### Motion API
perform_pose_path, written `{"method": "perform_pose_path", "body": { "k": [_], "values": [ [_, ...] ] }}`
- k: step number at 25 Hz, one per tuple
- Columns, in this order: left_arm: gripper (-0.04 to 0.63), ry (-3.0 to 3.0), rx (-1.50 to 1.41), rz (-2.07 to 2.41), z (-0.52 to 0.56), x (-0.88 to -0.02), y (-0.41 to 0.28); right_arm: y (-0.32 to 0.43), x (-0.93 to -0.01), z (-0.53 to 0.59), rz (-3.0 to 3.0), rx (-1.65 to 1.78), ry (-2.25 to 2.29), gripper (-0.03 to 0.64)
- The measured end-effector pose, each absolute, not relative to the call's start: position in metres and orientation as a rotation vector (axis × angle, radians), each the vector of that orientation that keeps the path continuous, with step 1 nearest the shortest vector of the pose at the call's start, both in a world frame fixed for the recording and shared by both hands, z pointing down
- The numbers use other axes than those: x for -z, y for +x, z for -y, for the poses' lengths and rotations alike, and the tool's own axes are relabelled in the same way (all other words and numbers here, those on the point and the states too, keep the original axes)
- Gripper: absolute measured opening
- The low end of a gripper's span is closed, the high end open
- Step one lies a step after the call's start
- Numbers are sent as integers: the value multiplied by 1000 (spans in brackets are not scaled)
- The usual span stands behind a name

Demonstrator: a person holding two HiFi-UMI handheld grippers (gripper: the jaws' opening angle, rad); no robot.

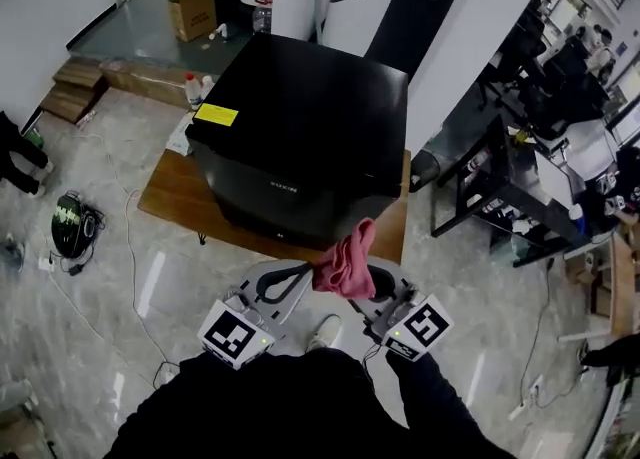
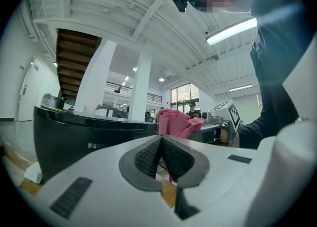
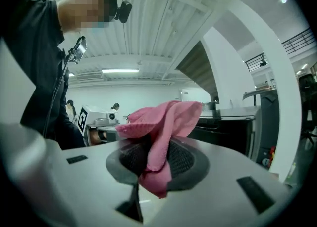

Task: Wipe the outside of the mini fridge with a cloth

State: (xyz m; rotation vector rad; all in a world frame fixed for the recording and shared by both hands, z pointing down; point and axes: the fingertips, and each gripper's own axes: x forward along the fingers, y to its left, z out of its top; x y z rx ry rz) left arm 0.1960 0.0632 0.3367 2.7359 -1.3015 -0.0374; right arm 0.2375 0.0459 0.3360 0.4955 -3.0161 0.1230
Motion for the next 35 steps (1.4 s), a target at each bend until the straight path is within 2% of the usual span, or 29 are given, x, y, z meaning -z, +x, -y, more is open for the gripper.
{"method": "perform_pose_path", "body": {
  "k": [7, 17, 24, 35],
  "values": [
    [6, 2662, 0, 1464, -129, -355, 65, 100, -347, -121, 3073, -80, 322, 95],
    [6, 2480, 35, 1735, -189, -360, -83, -42, -350, -160, 3091, -83, 78, 91],
    [6, 2395, 45, 1832, -172, -365, -156, -119, -364, -147, 3088, -108, -42, 91],
    [6, 2376, 41, 1915, -80, -349, -262, -230, -361, -65, 3116, -150, 13, 91]
  ]
}}
